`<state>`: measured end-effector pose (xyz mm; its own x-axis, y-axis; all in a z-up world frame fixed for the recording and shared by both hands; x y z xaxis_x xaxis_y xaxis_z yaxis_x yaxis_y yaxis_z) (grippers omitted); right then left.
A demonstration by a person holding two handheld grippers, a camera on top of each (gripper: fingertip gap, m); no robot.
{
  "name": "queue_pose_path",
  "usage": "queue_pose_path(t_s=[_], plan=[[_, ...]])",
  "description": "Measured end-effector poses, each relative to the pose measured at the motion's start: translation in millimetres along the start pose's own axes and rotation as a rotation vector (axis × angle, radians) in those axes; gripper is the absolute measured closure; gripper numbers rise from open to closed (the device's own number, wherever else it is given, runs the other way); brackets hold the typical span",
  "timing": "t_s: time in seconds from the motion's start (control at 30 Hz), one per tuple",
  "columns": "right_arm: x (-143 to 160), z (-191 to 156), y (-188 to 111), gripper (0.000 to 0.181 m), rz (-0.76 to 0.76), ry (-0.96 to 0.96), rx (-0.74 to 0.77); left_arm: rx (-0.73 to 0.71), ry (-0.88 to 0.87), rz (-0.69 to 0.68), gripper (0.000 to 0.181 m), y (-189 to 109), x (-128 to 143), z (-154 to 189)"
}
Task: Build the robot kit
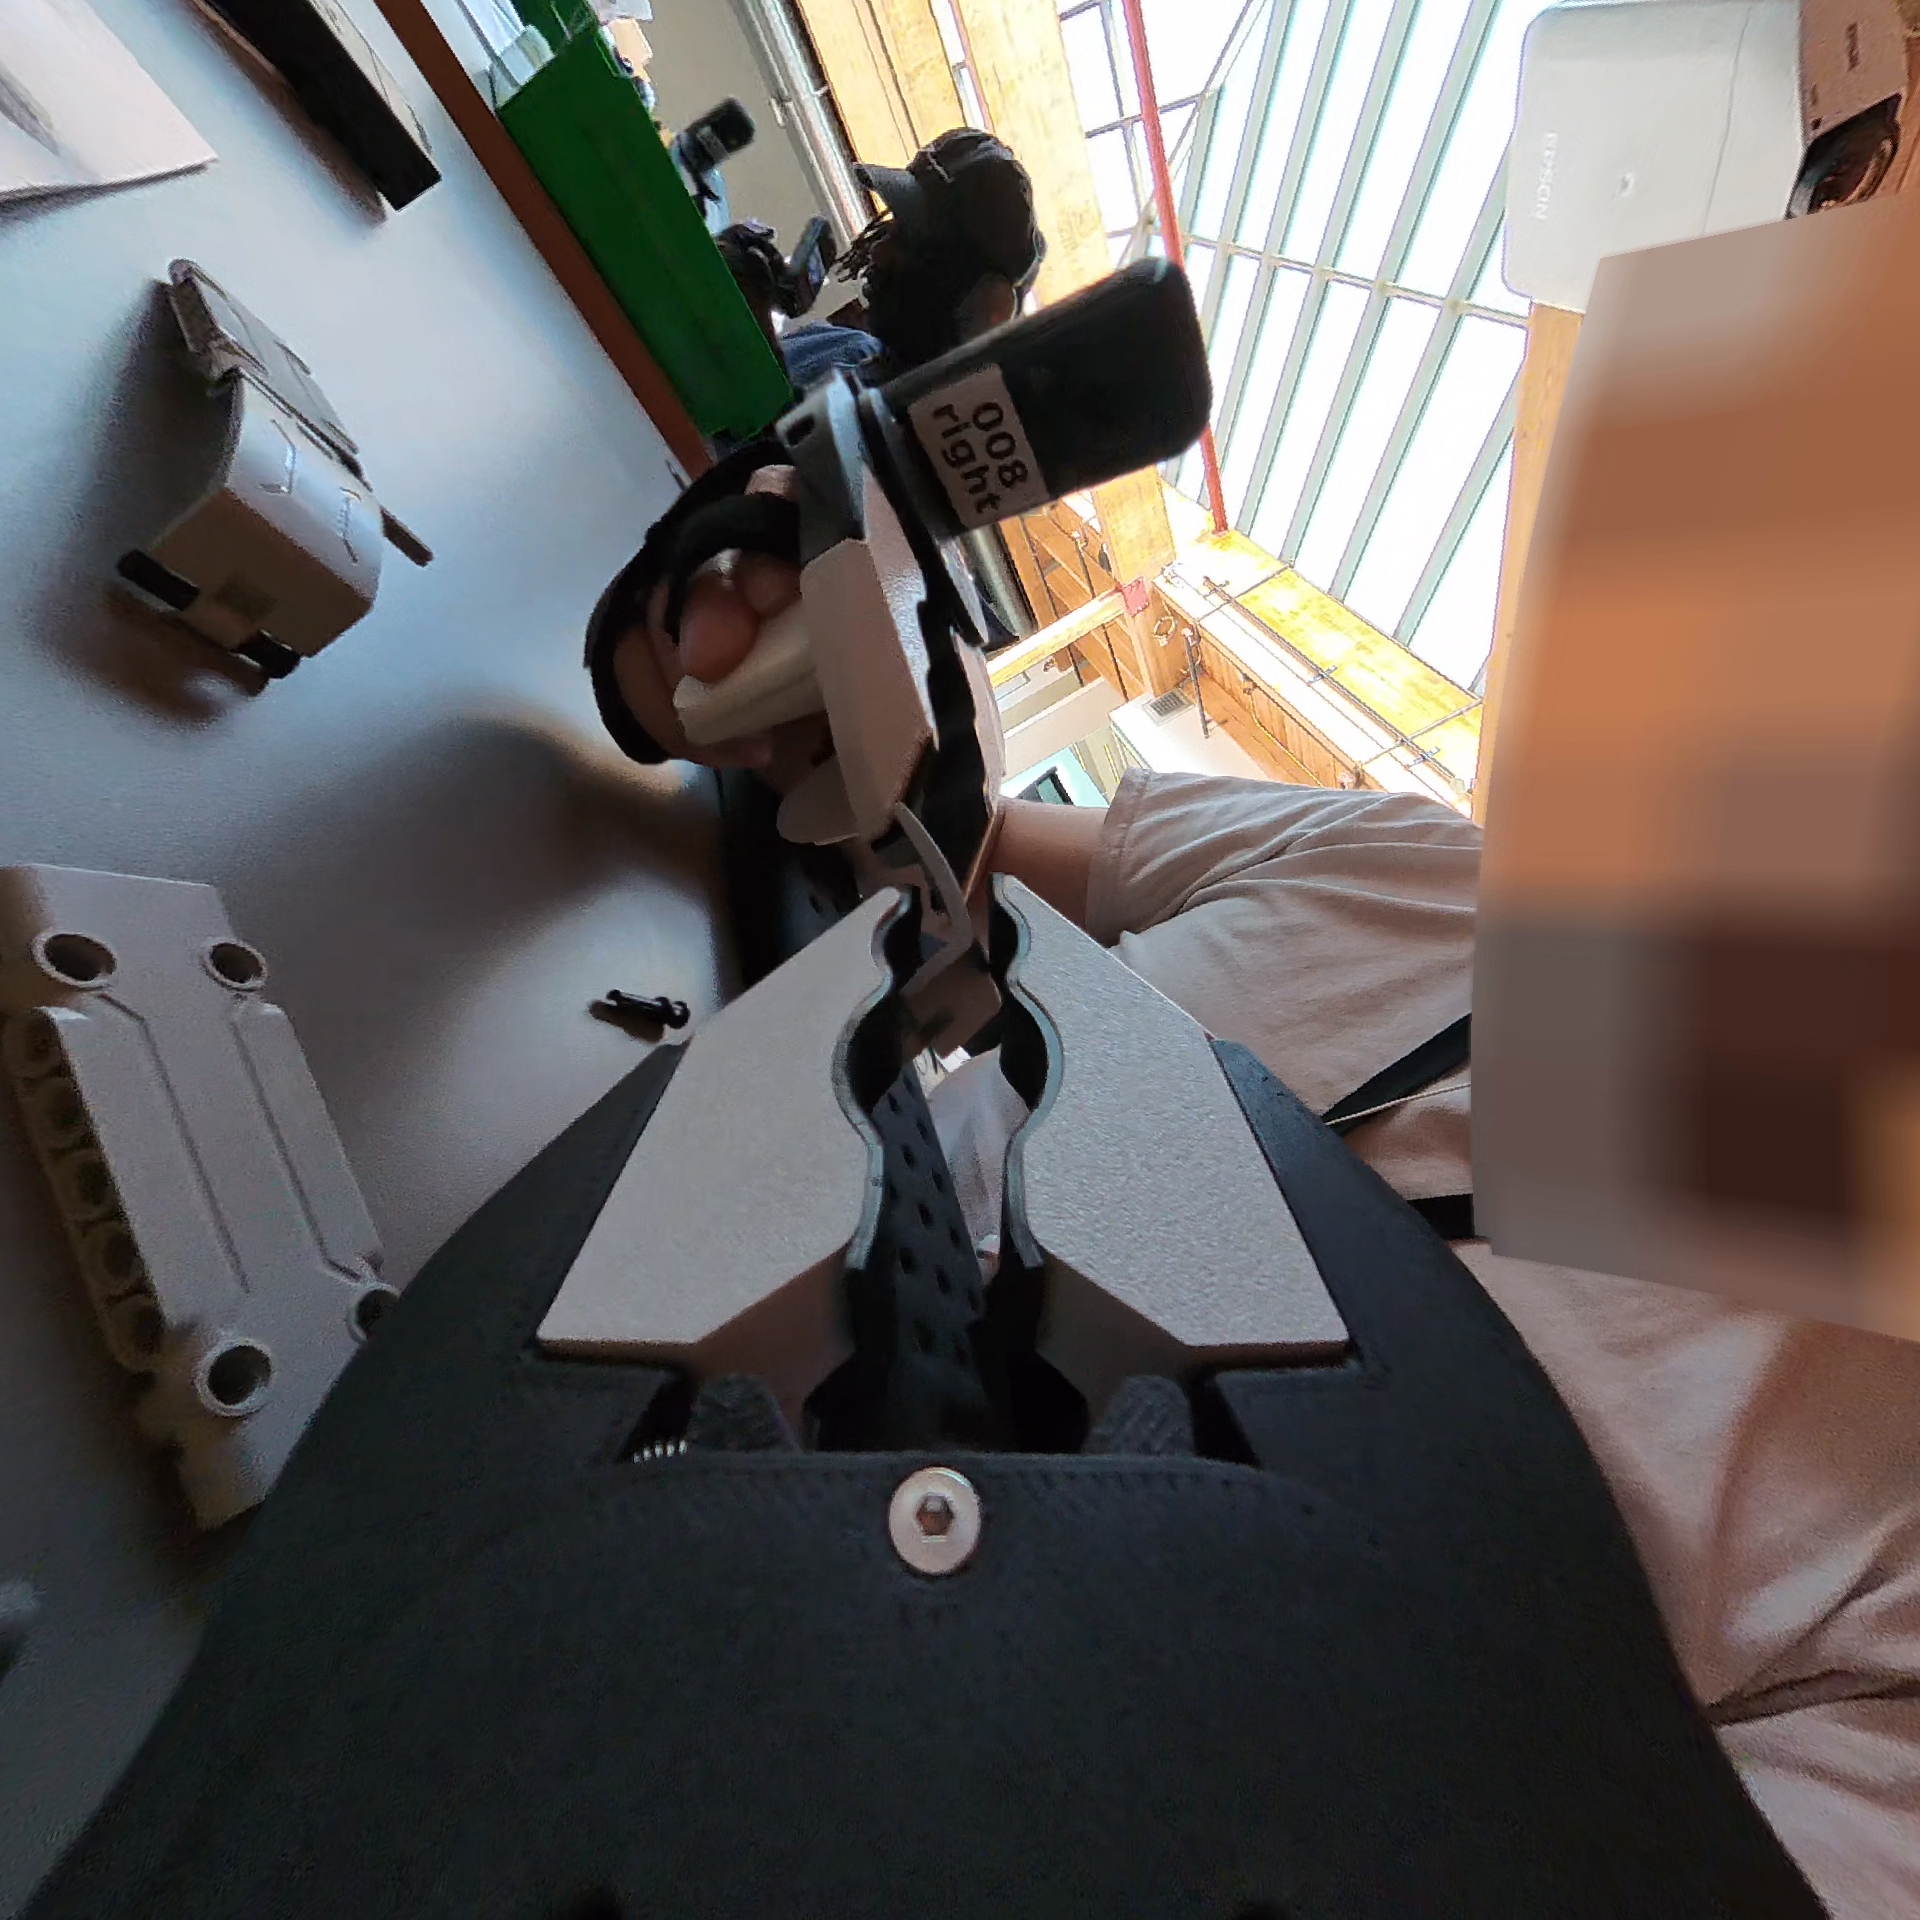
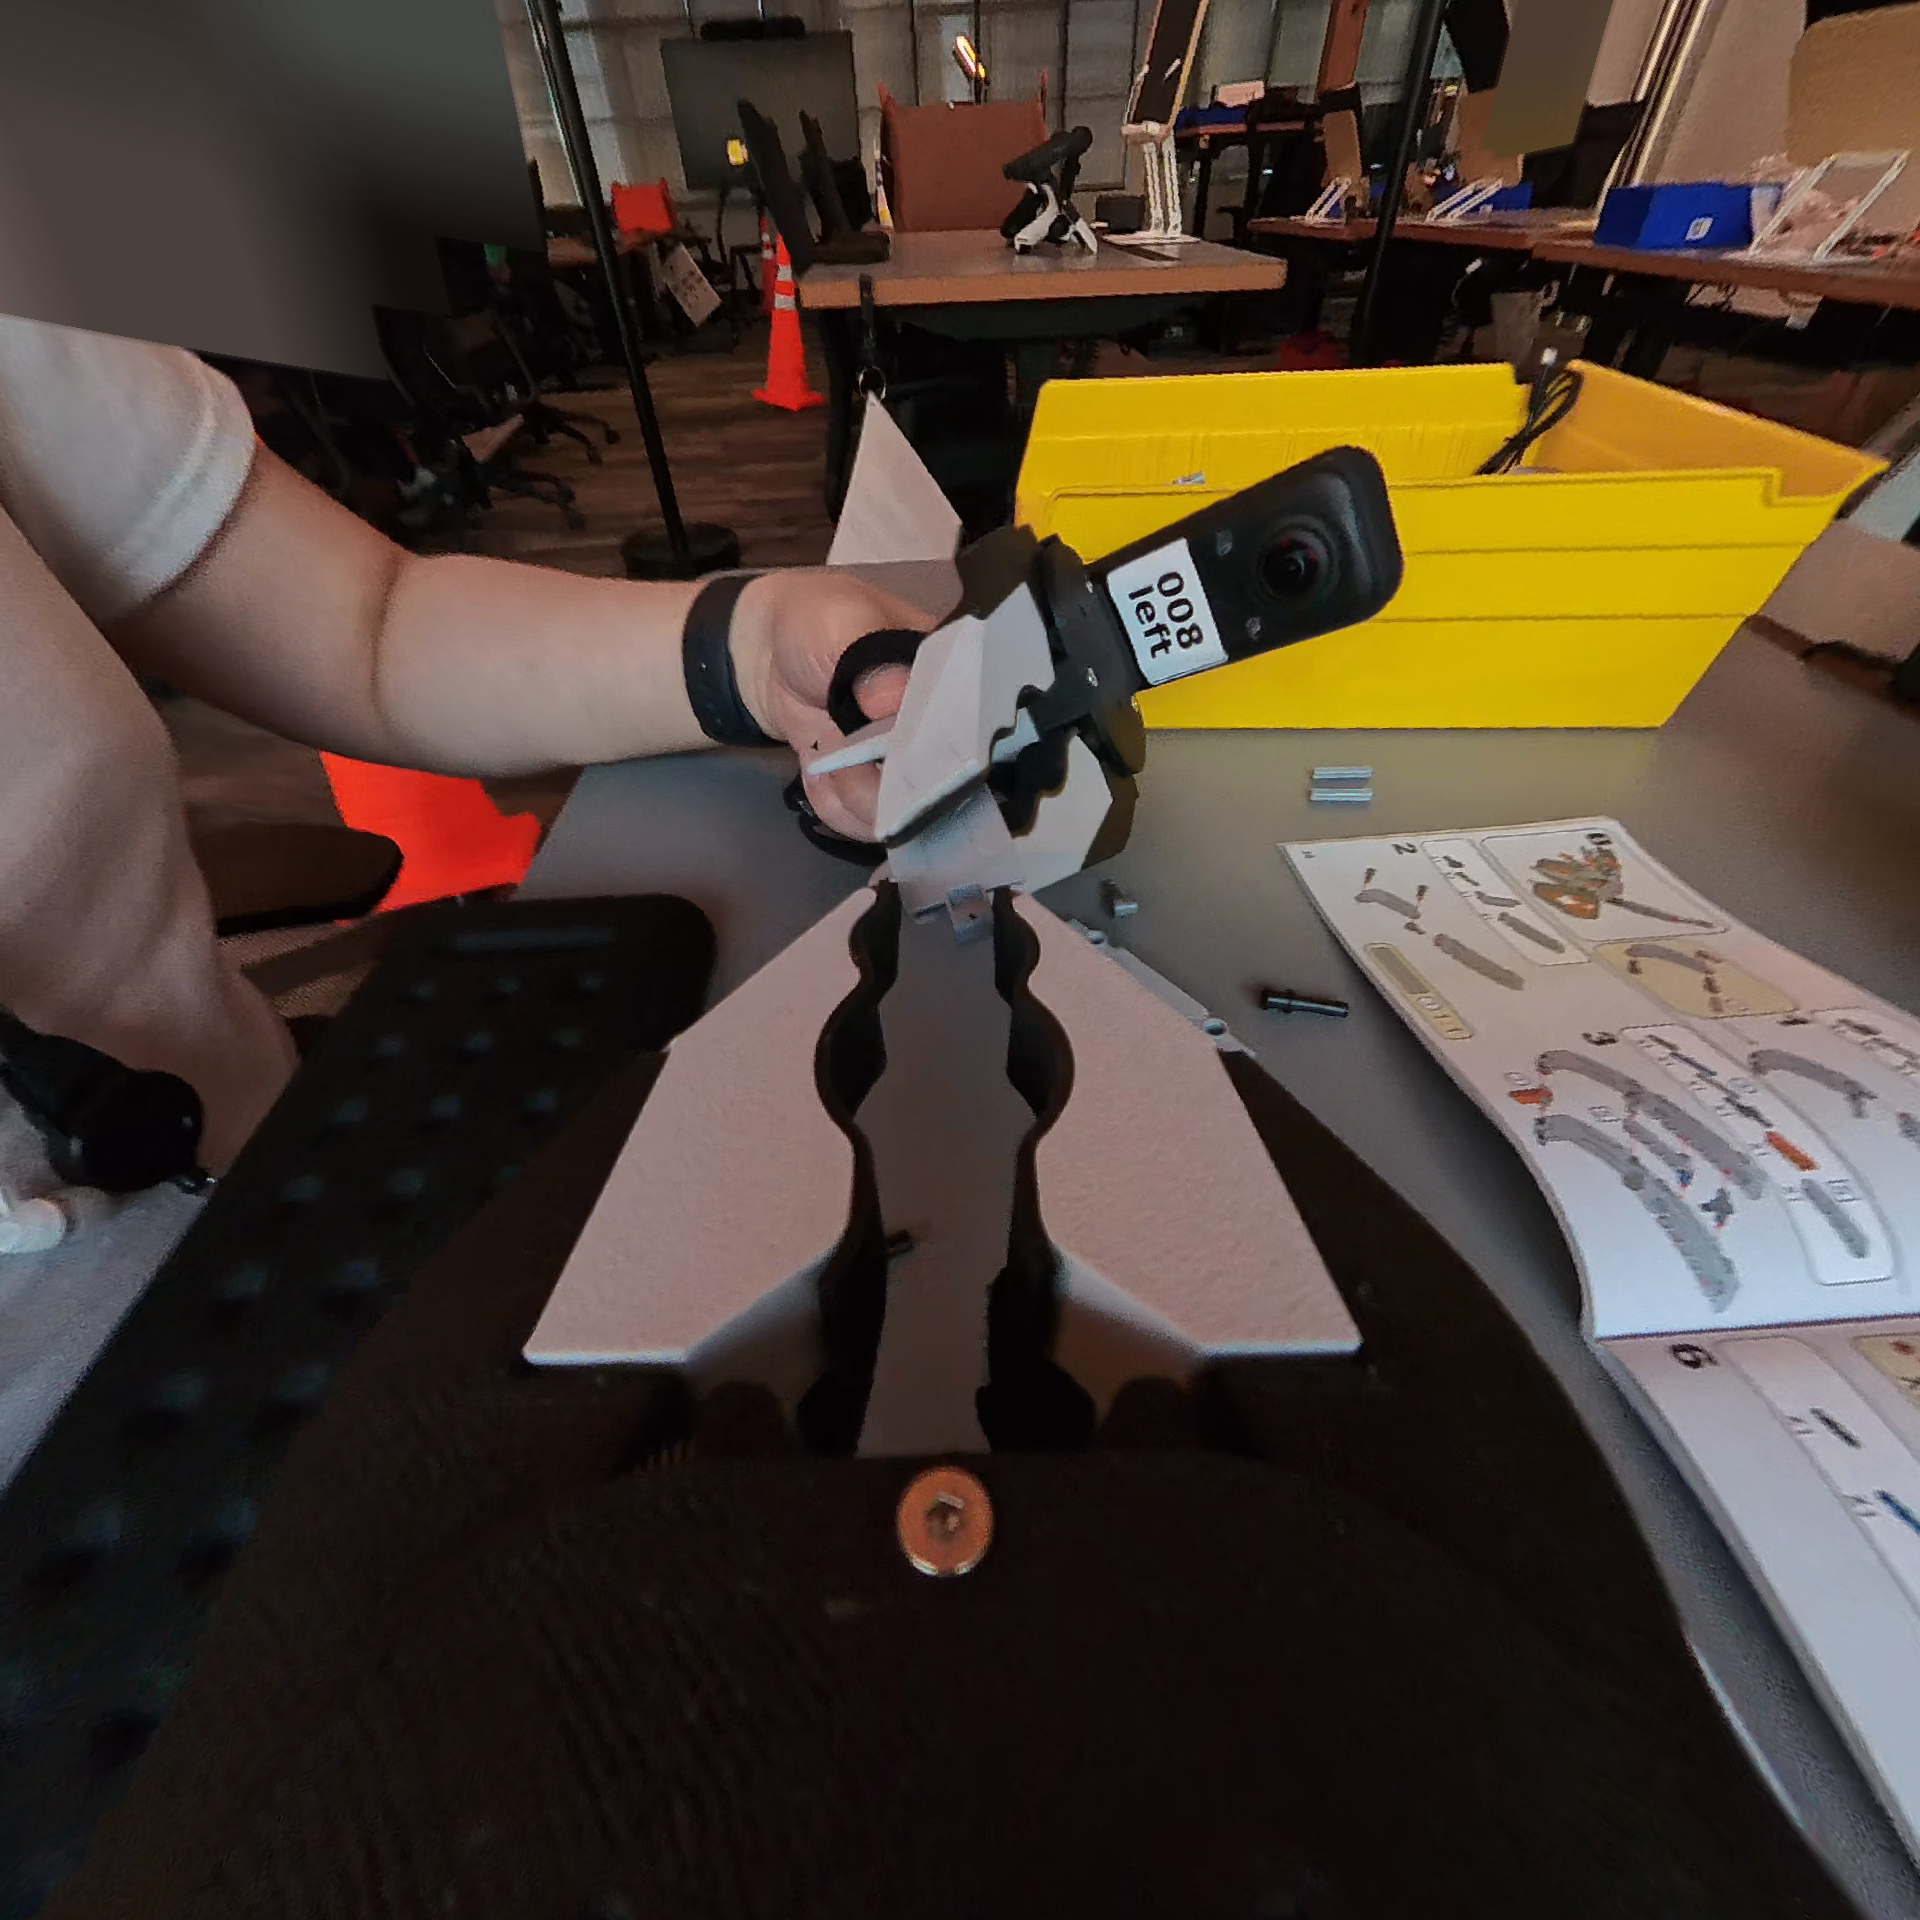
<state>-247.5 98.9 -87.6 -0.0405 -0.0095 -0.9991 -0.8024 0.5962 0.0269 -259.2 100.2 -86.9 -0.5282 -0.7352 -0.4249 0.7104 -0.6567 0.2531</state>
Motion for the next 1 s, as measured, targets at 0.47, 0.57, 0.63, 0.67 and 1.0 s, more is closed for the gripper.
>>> queue_pose_path(t_s=[0.47, 0.57, 0.63, 0.67, 1.0], plan=[[24, -20, 4, 0.166, -0.141, -0.005, -0.15, -0.09, 0.024, -0.185, 0.176, -2, 27, -15], [30, -26, 8, 0.165, -0.175, -0.028, -0.174, -0.111, -0.008, -0.248, 0.177, -4, 37, -17], [30, -26, 10, 0.165, -0.178, -0.052, -0.166, -0.119, -0.028, -0.251, 0.179, -6, 37, -17], [30, -26, 11, 0.165, -0.179, -0.06, -0.164, -0.118, -0.053, -0.25, 0.18, -7, 38, -17], [49, -19, -29, 0.149, -0.379, -0.298, -0.258, -0.066, -0.198, -0.325, 0.18, -20, 51, -11]])
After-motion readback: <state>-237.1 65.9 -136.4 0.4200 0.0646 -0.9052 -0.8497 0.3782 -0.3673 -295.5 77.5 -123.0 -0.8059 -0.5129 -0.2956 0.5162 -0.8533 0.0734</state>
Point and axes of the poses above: each gripper's, where its closed fingertips meet, y out along the fingers, x out of its underside, z = x × y across the jaws, the point moved 1 cm from there along -y, back along the fingers, and after that the axes turned 12 degrees about z, right-handed, at the moved point
